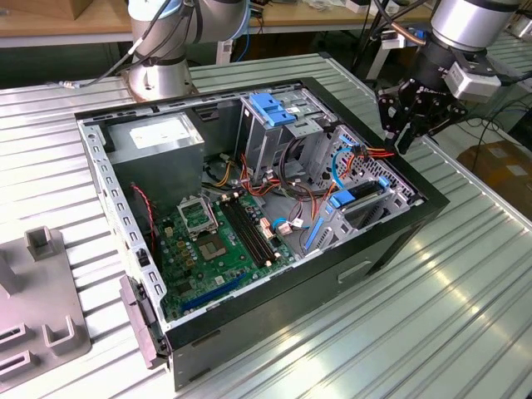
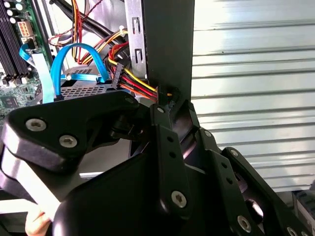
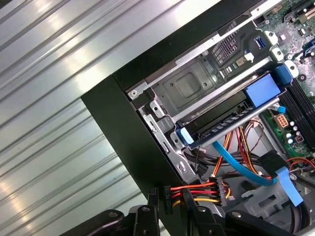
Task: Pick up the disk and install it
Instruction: 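Insert the first disk wire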
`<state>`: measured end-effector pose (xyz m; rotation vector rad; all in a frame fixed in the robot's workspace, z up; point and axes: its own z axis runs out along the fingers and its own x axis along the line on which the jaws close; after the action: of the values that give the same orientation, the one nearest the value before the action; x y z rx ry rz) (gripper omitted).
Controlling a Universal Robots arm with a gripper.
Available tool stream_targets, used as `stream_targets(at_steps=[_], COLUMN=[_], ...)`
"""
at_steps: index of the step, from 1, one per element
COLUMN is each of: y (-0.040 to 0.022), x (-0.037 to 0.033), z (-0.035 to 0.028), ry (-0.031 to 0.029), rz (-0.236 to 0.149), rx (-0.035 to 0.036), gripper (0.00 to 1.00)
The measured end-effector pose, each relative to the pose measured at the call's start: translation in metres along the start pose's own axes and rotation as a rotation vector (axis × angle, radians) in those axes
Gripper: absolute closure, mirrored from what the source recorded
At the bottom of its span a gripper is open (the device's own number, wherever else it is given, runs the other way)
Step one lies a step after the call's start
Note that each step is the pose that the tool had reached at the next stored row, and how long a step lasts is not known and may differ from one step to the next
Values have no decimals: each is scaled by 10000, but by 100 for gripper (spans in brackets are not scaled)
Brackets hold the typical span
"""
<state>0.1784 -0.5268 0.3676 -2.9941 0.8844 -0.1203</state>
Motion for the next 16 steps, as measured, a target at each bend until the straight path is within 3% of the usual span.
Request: stream_targets(at_steps=[9, 12, 16], y=[1, -6, -6], x=[1, 15, 15], z=[1, 8, 17], ry=[-1, -14, -16], rz=[-13, -354, -401], rx=[1, 24, 29], gripper=[69, 69, 69])
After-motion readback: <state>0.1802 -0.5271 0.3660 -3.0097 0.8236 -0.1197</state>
